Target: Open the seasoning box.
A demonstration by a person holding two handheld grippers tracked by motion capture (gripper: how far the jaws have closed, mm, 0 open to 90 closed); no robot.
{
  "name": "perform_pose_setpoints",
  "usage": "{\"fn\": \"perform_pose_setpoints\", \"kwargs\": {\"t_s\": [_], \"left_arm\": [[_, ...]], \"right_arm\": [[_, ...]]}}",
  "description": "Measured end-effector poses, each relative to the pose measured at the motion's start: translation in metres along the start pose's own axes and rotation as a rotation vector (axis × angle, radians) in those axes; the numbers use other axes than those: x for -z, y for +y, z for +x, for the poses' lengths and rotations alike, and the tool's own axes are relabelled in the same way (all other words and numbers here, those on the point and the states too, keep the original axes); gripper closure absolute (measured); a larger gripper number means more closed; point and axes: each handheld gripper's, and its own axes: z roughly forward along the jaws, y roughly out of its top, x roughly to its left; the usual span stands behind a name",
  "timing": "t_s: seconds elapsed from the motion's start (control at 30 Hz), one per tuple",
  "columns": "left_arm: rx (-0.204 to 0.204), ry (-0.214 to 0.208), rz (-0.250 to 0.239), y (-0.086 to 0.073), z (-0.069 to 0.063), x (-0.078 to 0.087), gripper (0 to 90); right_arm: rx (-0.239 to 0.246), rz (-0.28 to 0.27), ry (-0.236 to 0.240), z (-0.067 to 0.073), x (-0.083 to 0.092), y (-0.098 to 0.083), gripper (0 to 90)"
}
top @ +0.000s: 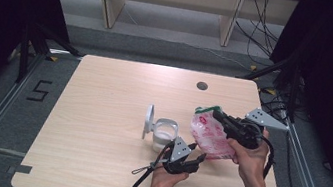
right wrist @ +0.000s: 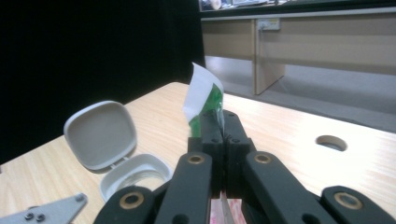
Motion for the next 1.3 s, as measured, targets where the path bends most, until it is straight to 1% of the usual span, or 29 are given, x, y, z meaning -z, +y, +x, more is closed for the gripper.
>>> {"fn": "perform_pose_setpoints", "kwargs": {"t_s": [0.03,0.1,0.27,0.3,0.37,0.4,0.43,0.5,0.53,0.57,0.63,0.67,0.7,0.73,0.77,0.8,0.83,0.87,0.9,0.93,0.97,1.03,1.07,1.1,1.13,1.17,1.23,1.27,1.3], "left_arm": [[0.004,-0.004,-0.007,0.000,-0.001,0.000,51.0],[0.015,-0.013,-0.018,0.002,-0.002,0.002,50.7],[-0.007,-0.023,-0.033,0.010,-0.006,0.011,49.8],[-0.014,-0.022,-0.036,0.011,-0.006,0.013,49.3],[-0.016,-0.022,-0.038,0.013,-0.006,0.015,48.1],[-0.017,-0.020,-0.037,0.014,-0.006,0.017,47.8],[-0.017,-0.024,-0.046,0.015,-0.006,0.018,47.4],[-0.039,-0.014,-0.034,0.017,-0.005,0.023,46.3],[-0.031,-0.014,-0.047,0.017,-0.006,0.023,45.9],[-0.049,-0.014,-0.045,0.018,-0.004,0.025,45.3],[-0.059,-0.022,-0.048,0.019,-0.003,0.027,45.3],[-0.041,-0.007,-0.040,0.019,-0.005,0.028,45.3],[-0.046,-0.016,-0.058,0.019,-0.005,0.028,45.3],[-0.058,-0.013,-0.045,0.020,-0.005,0.030,45.2],[-0.038,-0.013,-0.058,0.020,-0.006,0.030,45.1],[-0.061,-0.010,-0.045,0.021,-0.005,0.032,45.1],[-0.058,-0.022,-0.063,0.021,-0.005,0.032,45.0],[-0.042,-0.013,-0.056,0.021,-0.006,0.033,44.7],[-0.044,-0.017,-0.059,0.021,-0.006,0.032,44.6],[-0.046,-0.022,-0.059,0.020,-0.005,0.032,44.5],[-0.049,-0.012,-0.047,0.020,-0.006,0.032,44.4],[-0.077,-0.021,-0.045,0.021,-0.005,0.032,44.5],[-0.045,-0.023,-0.062,0.021,-0.006,0.032,44.6],[-0.067,-0.022,-0.055,0.022,-0.006,0.033,44.6],[-0.059,-0.021,-0.054,0.022,-0.006,0.034,44.6],[-0.047,-0.020,-0.063,0.022,-0.007,0.033,44.6],[-0.044,-0.019,-0.066,0.022,-0.006,0.034,44.7],[-0.047,-0.014,-0.055,0.022,-0.007,0.035,44.7],[-0.046,-0.023,-0.065,0.021,-0.006,0.033,44.7]], "right_arm": [[0.010,-0.003,0.002,-0.001,0.002,0.000,90.0],[-0.006,-0.001,0.003,-0.001,0.007,-0.001,90.0],[-0.027,-0.030,-0.003,-0.005,0.016,-0.007,90.0],[-0.009,-0.034,0.000,-0.007,0.018,-0.008,90.0],[-0.030,-0.046,0.004,-0.007,0.021,-0.010,90.0],[-0.037,-0.043,0.004,-0.006,0.023,-0.011,90.0],[-0.012,-0.044,-0.004,-0.008,0.024,-0.010,90.0],[-0.027,-0.032,-0.016,-0.008,0.029,-0.012,90.0],[-0.018,-0.032,-0.012,-0.011,0.031,-0.013,90.0],[-0.045,-0.037,-0.018,-0.011,0.034,-0.015,90.0],[-0.026,-0.042,-0.024,-0.016,0.041,-0.018,90.0],[-0.038,-0.042,-0.030,-0.018,0.045,-0.020,90.0],[-0.049,-0.046,-0.043,-0.020,0.047,-0.022,90.0],[-0.043,-0.043,-0.053,-0.023,0.051,-0.024,90.0],[-0.044,-0.042,-0.065,-0.025,0.053,-0.025,90.0],[-0.059,-0.040,-0.084,-0.026,0.055,-0.028,90.0],[-0.045,-0.031,-0.093,-0.030,0.057,-0.030,90.0],[-0.047,-0.027,-0.100,-0.035,0.058,-0.034,90.0],[-0.070,-0.017,-0.116,-0.037,0.060,-0.037,90.0],[-0.060,-0.010,-0.121,-0.041,0.061,-0.040,90.0],[-0.087,-0.009,-0.137,-0.043,0.061,-0.043,90.0],[-0.080,-0.001,-0.152,-0.053,0.062,-0.050,90.0],[-0.096,0.012,-0.165,-0.056,0.064,-0.053,90.0],[-0.117,0.015,-0.187,-0.058,0.064,-0.055,90.0],[-0.138,0.026,-0.188,-0.059,0.066,-0.057,90.0],[-0.106,0.022,-0.199,-0.063,0.066,-0.059,90.0],[-0.102,0.020,-0.206,-0.065,0.065,-0.061,90.0],[-0.151,0.034,-0.203,-0.062,0.066,-0.062,90.0],[-0.113,0.015,-0.192,-0.066,0.064,-0.063,90.0]]}}
